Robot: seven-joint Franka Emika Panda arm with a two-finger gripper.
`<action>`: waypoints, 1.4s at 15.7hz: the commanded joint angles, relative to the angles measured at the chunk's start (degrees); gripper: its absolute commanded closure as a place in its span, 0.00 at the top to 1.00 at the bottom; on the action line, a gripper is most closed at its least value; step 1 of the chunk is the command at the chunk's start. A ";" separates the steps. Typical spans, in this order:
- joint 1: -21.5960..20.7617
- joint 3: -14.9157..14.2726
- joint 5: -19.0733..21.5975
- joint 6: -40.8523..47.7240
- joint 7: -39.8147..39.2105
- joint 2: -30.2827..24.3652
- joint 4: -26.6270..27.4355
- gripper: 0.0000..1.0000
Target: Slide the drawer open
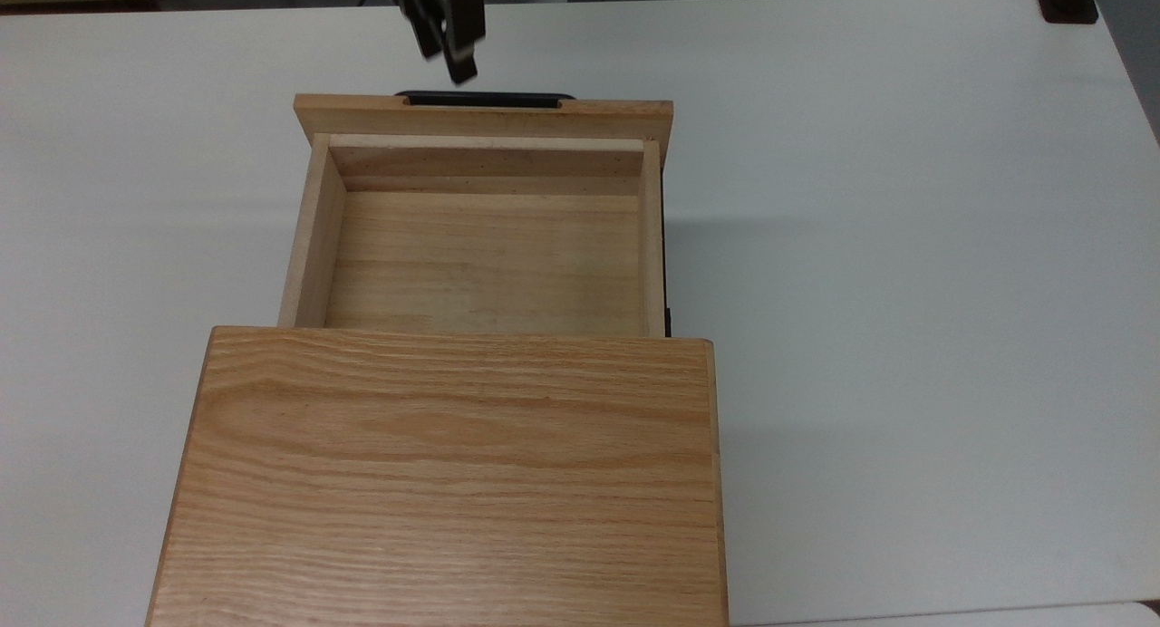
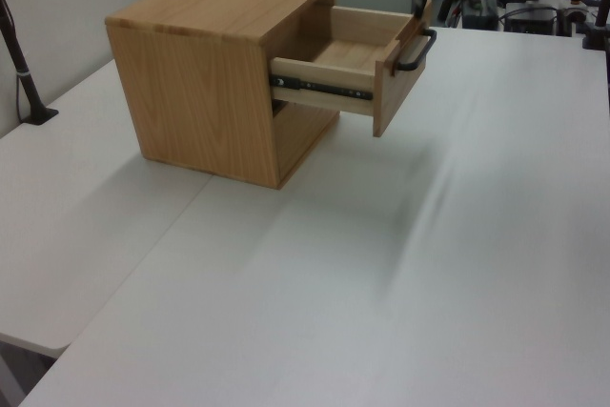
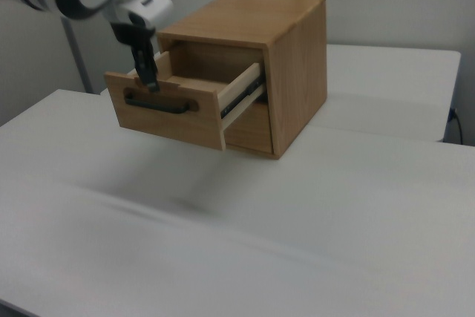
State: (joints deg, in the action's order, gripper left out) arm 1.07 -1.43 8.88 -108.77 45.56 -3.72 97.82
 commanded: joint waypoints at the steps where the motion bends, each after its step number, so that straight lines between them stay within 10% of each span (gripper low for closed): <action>1: -0.63 -0.24 0.70 1.89 -2.05 -2.26 -1.76 1.00; 8: -1.24 -0.24 -0.26 13.72 -25.20 -4.89 -4.56 1.00; 11: -2.90 0.28 -7.70 17.10 -34.55 -4.98 -4.84 1.00; 15: -5.99 0.28 -16.34 16.48 -38.96 -1.04 -4.57 1.00; 22: -8.36 -0.59 -16.27 15.86 -42.83 2.49 -5.36 1.00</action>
State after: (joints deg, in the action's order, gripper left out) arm -5.51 -0.97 -7.56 -93.00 4.72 -1.52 93.49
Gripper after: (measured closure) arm 0.000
